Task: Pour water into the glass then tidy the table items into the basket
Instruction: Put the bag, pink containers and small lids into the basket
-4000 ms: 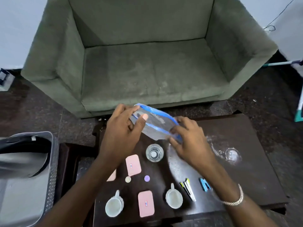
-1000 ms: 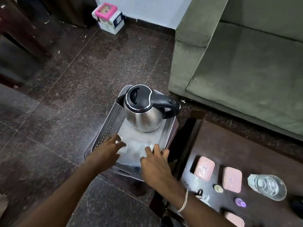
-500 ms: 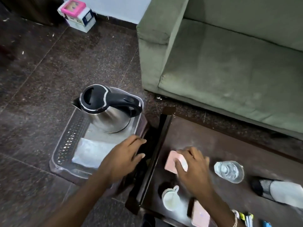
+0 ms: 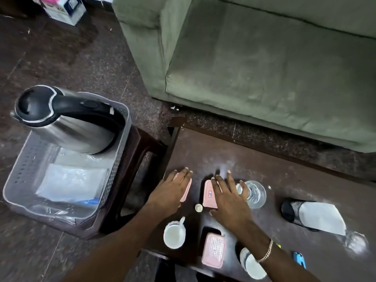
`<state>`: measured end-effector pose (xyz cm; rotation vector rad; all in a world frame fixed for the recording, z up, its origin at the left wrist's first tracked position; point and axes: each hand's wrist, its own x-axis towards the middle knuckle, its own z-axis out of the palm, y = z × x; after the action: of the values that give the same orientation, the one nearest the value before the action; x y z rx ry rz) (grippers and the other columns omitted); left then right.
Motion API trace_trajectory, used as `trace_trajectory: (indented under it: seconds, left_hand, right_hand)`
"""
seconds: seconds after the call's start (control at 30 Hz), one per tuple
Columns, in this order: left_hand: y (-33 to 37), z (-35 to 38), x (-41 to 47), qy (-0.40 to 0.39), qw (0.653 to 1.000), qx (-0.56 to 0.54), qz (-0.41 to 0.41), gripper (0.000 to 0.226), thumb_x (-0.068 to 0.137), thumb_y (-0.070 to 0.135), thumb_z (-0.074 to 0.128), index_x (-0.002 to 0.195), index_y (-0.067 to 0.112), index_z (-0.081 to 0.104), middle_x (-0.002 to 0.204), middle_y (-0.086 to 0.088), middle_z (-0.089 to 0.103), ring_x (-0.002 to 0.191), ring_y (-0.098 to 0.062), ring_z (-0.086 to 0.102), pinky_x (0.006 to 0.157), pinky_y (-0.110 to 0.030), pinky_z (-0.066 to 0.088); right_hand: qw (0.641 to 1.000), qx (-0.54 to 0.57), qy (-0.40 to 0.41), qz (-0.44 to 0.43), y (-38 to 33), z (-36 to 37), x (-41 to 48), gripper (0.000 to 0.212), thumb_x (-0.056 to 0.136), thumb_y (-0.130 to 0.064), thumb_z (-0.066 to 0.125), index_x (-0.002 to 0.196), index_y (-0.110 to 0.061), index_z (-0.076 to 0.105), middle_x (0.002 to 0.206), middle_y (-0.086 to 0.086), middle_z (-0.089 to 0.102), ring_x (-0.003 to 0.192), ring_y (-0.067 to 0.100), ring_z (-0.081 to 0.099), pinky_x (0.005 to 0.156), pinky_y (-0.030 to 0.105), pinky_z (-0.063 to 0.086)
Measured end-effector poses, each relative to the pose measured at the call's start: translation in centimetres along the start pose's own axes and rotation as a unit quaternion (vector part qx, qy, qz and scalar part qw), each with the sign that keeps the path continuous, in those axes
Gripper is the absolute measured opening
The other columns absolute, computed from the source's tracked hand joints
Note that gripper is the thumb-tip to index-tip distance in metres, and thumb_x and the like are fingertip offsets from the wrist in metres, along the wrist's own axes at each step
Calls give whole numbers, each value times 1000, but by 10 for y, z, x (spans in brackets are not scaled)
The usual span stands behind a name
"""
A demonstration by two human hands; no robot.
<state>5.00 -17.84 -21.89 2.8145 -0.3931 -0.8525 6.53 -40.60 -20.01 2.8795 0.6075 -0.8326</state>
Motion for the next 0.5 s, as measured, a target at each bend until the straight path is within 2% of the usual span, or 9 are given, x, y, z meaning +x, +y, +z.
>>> trace_trajectory:
  seconds: [0.1, 0.23, 0.37, 0.5]
  left_hand:
    - [8, 1, 9, -3, 999, 21, -24, 114, 84, 22, 79, 166, 21, 0, 174, 2, 8, 157, -27, 20, 117, -48, 40]
    - [8, 5, 12, 3, 999, 26, -33, 102, 83, 11, 71, 164, 18, 11, 169, 1, 19, 150, -25, 29, 109, -46, 48]
    - [5, 1, 7, 29, 999, -8, -11, 100, 82, 16, 73, 163, 16, 15, 165, 0, 25, 147, -25, 33, 106, -46, 50]
    - [-11, -26, -24, 85, 994, -72, 18, 102, 81, 20, 76, 164, 17, 17, 167, 1, 25, 152, -23, 29, 120, -41, 38]
  right_hand:
    - [1000, -20, 1, -4, 9, 4, 4, 103, 80, -44, 72, 162, -15, 16, 171, 3, 15, 159, 32, -7, 116, 64, 6]
    - [999, -36, 1, -13, 12, 10, 11, 98, 83, -32, 69, 162, -10, 16, 167, 6, 24, 159, 32, -6, 115, 64, 10]
    - [1000, -5, 13, -3, 22, 12, 6, 102, 81, -46, 70, 162, -12, 18, 164, 3, 29, 159, 28, -4, 116, 60, 10]
    - [997, 65, 49, 1, 18, -7, -7, 106, 74, -60, 71, 161, -21, 24, 163, -5, 33, 159, 21, -2, 114, 53, 5]
